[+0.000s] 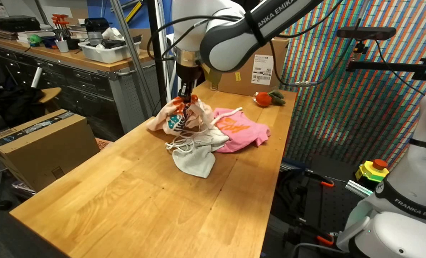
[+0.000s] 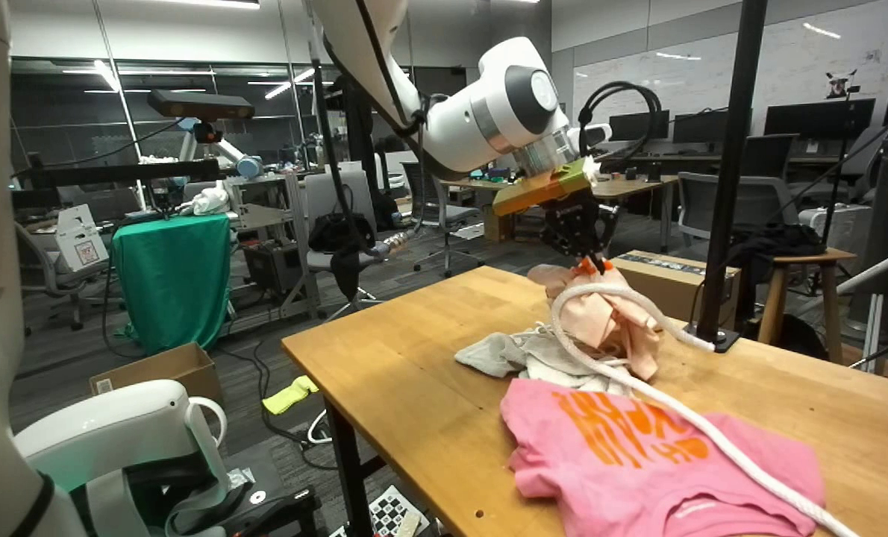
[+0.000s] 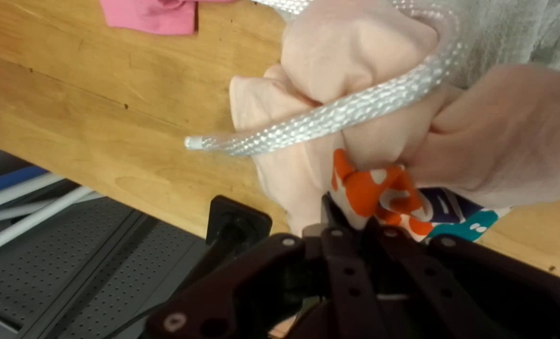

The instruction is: Pick up the objects and put them around the table.

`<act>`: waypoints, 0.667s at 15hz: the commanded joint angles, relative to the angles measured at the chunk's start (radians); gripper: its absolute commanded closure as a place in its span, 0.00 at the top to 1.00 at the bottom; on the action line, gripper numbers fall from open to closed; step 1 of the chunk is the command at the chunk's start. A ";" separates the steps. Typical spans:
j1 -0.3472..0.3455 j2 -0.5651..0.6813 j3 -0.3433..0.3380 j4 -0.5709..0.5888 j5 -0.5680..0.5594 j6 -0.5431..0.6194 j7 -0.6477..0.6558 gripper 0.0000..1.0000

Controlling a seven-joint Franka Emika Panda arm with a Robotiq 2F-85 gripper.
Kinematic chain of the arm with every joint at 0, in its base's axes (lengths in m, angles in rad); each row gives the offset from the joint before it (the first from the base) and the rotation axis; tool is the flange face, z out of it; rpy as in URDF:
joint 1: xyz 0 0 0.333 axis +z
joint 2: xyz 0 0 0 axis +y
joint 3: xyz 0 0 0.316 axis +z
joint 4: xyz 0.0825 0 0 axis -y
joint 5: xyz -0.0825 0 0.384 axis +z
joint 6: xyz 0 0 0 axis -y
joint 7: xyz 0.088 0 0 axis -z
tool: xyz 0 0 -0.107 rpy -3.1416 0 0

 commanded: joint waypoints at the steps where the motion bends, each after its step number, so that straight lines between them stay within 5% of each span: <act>1: -0.002 -0.146 -0.002 -0.081 0.016 0.054 0.025 0.07; 10: -0.020 -0.350 0.025 -0.157 0.117 0.066 -0.001 0.07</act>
